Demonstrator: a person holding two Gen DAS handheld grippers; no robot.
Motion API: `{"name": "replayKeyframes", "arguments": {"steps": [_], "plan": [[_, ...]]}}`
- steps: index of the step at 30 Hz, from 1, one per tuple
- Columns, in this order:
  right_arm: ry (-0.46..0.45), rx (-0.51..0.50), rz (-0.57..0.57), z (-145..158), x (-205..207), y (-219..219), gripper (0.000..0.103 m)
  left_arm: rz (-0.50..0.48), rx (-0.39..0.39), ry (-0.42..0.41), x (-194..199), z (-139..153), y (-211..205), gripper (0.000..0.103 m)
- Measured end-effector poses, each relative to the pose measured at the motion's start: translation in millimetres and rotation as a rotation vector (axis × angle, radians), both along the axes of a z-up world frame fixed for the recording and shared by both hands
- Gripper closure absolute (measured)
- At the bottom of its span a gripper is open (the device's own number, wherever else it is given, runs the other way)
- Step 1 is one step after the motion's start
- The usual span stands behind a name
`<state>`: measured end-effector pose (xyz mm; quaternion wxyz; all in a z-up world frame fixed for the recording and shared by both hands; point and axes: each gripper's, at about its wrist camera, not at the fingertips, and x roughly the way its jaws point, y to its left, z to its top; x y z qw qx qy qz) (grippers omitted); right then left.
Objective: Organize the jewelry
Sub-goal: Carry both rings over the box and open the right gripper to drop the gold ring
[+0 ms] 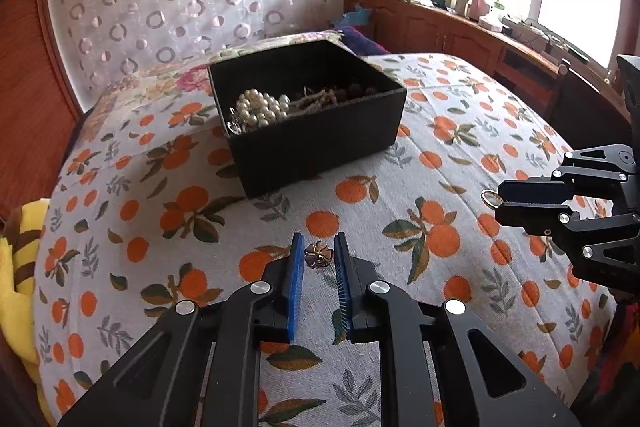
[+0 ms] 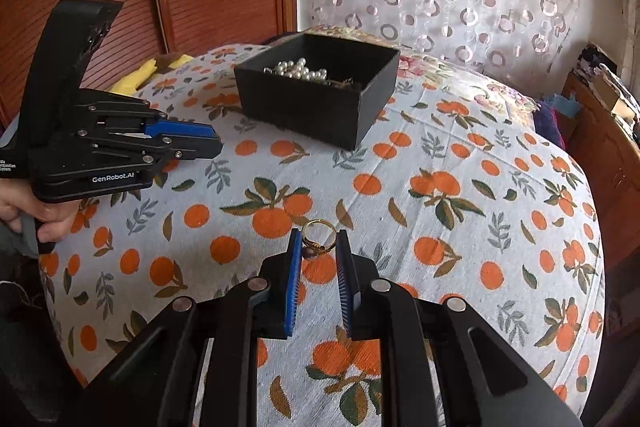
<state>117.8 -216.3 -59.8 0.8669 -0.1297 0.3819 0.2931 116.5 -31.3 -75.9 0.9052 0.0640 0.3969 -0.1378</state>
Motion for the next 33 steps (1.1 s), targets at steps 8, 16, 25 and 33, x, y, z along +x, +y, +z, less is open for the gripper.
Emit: {"name": "replayKeyframes", "arguments": {"steps": [8,16,25,33], "plan": [[-0.045,0.044,0.011,22.3,8.9,6.6,0.084,0.020,-0.019,-0.054,1.3,20.6,7.2,0.089],[-0.088,0.093,0.025,45.2,39.1,21.8,0.084,0.041,-0.040,-0.107,14.0,43.1,16.2,0.089],[-0.106,0.125,0.046,56.4,90.2,40.8,0.084,0.072,-0.067,-0.141,41.9,64.1,28.8,0.089],[-0.096,0.140,0.054,55.8,144.9,54.1,0.084,0.095,-0.063,-0.132,75.6,67.7,32.9,0.089]]}}
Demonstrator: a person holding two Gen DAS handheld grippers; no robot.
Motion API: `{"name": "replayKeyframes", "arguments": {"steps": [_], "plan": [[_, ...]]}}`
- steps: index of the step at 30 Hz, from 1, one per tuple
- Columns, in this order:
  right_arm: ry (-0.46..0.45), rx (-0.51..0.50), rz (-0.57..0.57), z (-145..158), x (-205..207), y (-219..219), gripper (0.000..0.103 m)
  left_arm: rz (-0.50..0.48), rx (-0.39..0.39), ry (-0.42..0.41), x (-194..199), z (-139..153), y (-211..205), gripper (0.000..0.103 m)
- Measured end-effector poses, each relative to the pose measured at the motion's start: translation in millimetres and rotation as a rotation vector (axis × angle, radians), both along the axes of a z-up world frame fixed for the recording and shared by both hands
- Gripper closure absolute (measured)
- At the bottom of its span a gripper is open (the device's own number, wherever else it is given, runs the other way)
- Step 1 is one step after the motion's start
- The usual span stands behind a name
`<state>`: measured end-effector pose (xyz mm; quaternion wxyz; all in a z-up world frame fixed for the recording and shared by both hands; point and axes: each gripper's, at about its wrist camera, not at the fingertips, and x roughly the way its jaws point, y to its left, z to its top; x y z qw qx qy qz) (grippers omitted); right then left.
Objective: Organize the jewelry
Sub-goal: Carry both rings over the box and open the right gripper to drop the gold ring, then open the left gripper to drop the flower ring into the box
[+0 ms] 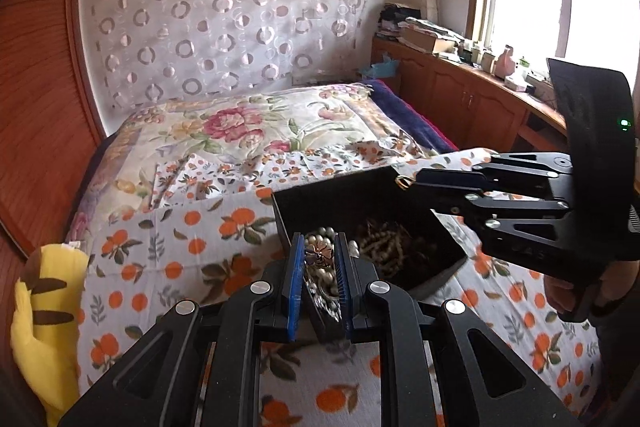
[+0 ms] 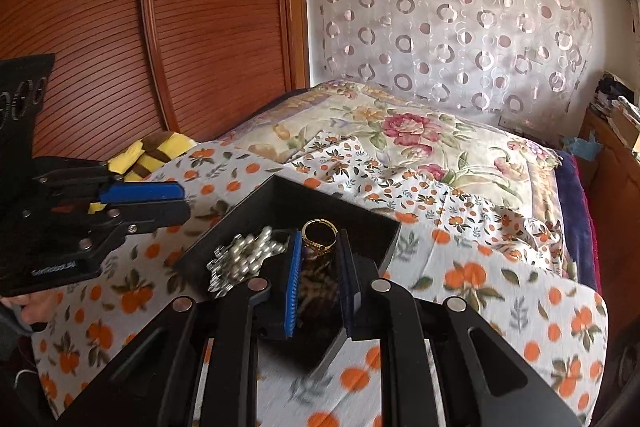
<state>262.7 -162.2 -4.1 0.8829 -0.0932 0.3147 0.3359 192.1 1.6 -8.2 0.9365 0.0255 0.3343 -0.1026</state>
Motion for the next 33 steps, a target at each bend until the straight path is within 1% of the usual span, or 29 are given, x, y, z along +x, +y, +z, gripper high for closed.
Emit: {"name": "replayKeyframes", "arguments": {"steps": [3,9,13,14,15,16,24,27,29,31,33], "plan": [[0.012,0.002,0.001,-5.3,12.9,2.5,0.084,0.002,0.002,0.005,9.4,1.2,0.1,0.089],[0.014,0.035,-0.003,-8.2,20.0,-1.0,0.083,-0.009,0.018,0.014,23.3,1.9,-3.5,0.089],[0.032,0.054,-0.004,-12.8,23.1,-3.6,0.083,-0.013,0.028,0.020,33.7,0.8,-5.4,0.089],[0.039,0.055,-0.003,-14.4,24.0,-4.5,0.082,-0.013,0.027,0.022,37.6,0.3,-5.6,0.089],[0.049,0.059,-0.005,-17.1,24.4,-5.2,0.074,-0.011,0.026,0.026,41.2,-0.5,-5.8,0.089],[0.058,0.067,-0.010,-18.3,26.0,-7.1,0.069,-0.010,0.025,0.028,44.3,-1.0,-6.3,0.089],[0.047,0.081,-0.036,-16.0,27.1,-19.2,0.069,-0.008,0.016,0.050,67.2,-10.7,-10.7,0.089],[0.053,0.088,-0.050,-15.6,30.3,-21.7,0.069,-0.009,0.026,0.052,72.1,-13.4,-12.2,0.089],[0.050,0.087,-0.056,-14.4,31.0,-23.4,0.069,-0.007,0.018,0.055,74.0,-13.2,-12.0,0.087],[0.046,0.087,-0.062,-13.6,31.0,-25.3,0.069,0.000,0.011,0.048,73.9,-11.6,-12.3,0.075],[0.042,0.086,-0.069,-12.8,31.0,-26.2,0.069,0.000,0.006,0.041,72.8,-9.1,-12.5,0.073]]}}
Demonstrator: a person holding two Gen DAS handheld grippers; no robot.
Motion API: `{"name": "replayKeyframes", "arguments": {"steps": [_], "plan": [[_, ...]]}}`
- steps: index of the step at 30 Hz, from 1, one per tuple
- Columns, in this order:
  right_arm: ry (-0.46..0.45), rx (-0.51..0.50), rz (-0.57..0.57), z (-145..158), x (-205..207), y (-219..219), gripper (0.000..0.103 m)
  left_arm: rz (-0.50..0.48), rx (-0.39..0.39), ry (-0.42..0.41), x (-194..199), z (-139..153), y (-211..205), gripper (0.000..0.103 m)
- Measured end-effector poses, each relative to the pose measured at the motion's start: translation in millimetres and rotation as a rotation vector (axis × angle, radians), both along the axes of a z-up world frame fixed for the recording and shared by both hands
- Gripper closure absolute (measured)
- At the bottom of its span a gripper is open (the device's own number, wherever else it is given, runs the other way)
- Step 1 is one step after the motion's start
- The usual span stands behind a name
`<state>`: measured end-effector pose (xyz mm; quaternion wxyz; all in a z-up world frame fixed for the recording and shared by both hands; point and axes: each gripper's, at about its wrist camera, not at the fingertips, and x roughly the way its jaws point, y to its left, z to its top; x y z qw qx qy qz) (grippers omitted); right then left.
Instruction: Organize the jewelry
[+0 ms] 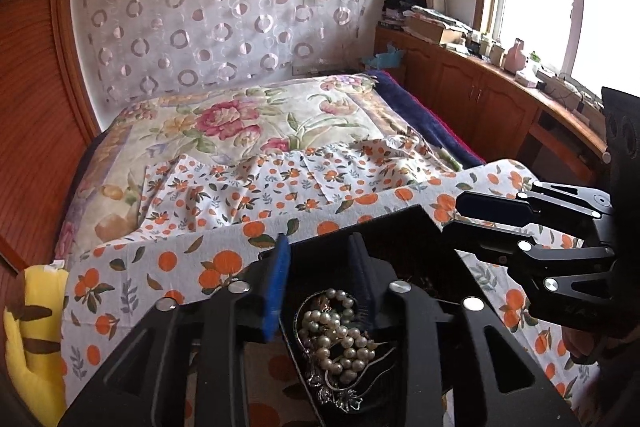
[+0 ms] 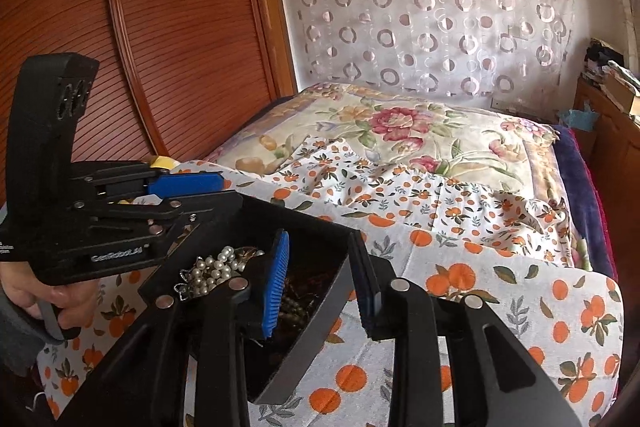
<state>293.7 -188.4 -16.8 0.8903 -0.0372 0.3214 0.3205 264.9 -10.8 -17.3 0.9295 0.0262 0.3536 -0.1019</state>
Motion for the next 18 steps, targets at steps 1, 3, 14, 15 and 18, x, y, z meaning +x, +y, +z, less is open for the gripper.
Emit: {"name": "replayKeyframes", "arguments": {"steps": [1,3,14,15,18], "plan": [[-0.003,-0.003,-0.002,0.1,-0.3,-0.1,0.069,0.002,0.002,-0.003,-1.1,0.8,-0.3,0.073],[-0.006,-0.010,-0.006,1.1,-0.2,0.0,0.069,0.006,0.003,-0.007,-4.5,2.0,1.4,0.072],[-0.032,-0.051,-0.049,21.0,-26.1,-0.6,0.067,0.073,-0.008,-0.058,-58.7,14.0,16.0,0.022],[-0.030,-0.046,-0.062,22.9,-32.4,-2.8,0.055,0.081,-0.010,-0.065,-64.2,15.0,17.4,0.017],[-0.049,-0.041,-0.112,28.2,-49.0,-7.7,0.019,0.095,-0.022,-0.071,-82.4,19.2,21.0,0.011]]}}
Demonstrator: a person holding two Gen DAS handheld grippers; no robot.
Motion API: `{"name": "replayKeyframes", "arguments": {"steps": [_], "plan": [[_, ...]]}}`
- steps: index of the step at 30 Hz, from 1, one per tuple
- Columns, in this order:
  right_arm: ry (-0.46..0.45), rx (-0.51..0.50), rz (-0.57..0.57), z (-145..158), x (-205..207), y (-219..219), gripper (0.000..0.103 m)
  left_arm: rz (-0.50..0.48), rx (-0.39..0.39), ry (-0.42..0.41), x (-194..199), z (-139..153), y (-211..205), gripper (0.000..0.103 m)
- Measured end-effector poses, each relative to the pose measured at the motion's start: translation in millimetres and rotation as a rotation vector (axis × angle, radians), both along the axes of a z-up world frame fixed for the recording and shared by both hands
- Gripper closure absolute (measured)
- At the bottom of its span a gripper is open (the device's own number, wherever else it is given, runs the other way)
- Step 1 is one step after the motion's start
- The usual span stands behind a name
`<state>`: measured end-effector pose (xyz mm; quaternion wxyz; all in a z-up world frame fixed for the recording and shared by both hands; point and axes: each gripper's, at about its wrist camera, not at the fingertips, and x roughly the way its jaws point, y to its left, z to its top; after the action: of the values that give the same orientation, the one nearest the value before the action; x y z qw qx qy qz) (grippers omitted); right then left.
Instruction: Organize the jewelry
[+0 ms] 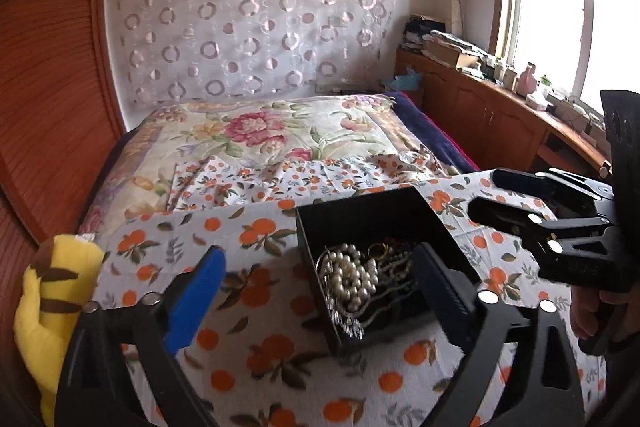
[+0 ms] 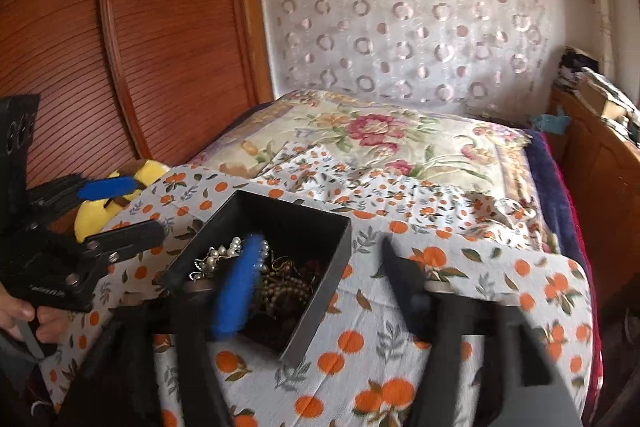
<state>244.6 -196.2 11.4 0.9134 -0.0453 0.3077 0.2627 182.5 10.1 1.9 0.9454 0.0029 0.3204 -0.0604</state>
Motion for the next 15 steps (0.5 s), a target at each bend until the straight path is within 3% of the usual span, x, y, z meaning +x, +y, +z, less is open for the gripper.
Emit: {"name": "replayKeyframes", "arguments": {"steps": [1,5,15], "plan": [[-0.006,-0.003,-0.018,1.1,-5.6,-1.7,0.013,0.002,0.000,0.000,-3.5,1.3,-0.2,0.011],[-0.014,0.009,-0.076,5.8,-28.4,-9.3,0.003,0.023,0.025,-0.009,-25.3,9.0,-2.3,0.010],[-0.110,0.059,-0.167,26.1,-92.5,-24.6,0.003,0.093,0.041,-0.071,-81.3,23.5,1.2,0.008]]}}
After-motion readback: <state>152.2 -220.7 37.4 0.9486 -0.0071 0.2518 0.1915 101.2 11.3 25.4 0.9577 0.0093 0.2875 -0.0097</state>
